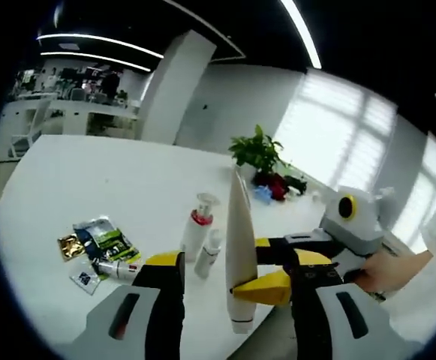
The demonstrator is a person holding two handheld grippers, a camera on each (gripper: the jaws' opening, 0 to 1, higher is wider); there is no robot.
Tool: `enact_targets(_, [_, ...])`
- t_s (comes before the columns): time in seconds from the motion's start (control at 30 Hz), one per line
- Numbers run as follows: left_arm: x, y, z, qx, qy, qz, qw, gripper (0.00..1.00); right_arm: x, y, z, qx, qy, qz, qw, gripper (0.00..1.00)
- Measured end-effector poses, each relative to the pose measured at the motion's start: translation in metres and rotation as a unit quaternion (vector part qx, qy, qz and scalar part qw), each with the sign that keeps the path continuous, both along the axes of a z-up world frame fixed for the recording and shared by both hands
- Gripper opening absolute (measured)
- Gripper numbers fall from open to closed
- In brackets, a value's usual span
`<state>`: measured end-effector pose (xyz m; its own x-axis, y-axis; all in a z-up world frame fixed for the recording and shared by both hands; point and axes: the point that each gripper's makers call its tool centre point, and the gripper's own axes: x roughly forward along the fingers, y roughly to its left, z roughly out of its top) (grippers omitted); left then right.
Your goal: Arrange the skincare products in the storage area until every visible bottle or jar stands upright without overlapping.
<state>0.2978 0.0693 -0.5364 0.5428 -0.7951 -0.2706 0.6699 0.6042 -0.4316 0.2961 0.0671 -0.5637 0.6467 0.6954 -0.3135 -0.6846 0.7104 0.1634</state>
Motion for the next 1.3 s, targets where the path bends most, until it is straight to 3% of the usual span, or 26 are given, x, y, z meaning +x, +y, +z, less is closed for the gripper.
enact_targets(0.4, [-0.010, -0.021, -0.009, -0.003, 0.007, -0.029, 0.9996, 0.31, -0.011, 0.003, -0.003, -0.023, -0.009, 0.007, 0.9997, 0.29])
enact_targets(0.63, [-0.009, -0.018, -0.016, 0.016, 0.007, -0.027, 0.9995, 0.16, -0.014, 0.003, -0.007, -0.035, -0.011, 0.012, 0.9993, 0.29])
enact_targets(0.83, [-0.010, -0.019, -0.019, 0.024, 0.003, -0.037, 0.9990, 0.15, -0.015, 0.005, -0.010, -0.036, -0.009, 0.019, 0.9991, 0.31])
enact_targets(0.97, [-0.014, -0.019, -0.024, 0.040, 0.001, -0.054, 0.9977, 0.14, -0.023, 0.005, -0.017, -0.052, 0.001, 0.068, 0.9963, 0.34])
enact_targets(1.1, [-0.017, -0.021, -0.021, 0.037, -0.002, -0.073, 0.9967, 0.14, -0.029, -0.006, -0.021, -0.064, 0.000, 0.089, 0.9940, 0.48])
enact_targets(1.23, [-0.019, -0.021, -0.021, 0.052, -0.017, -0.103, 0.9931, 0.14, -0.036, -0.021, -0.014, -0.045, 0.010, 0.121, 0.9916, 0.37])
enact_targets(1.3, [-0.021, -0.021, -0.022, 0.064, -0.027, -0.123, 0.9900, 0.14, -0.036, -0.028, -0.005, -0.044, 0.002, 0.139, 0.9893, 0.38])
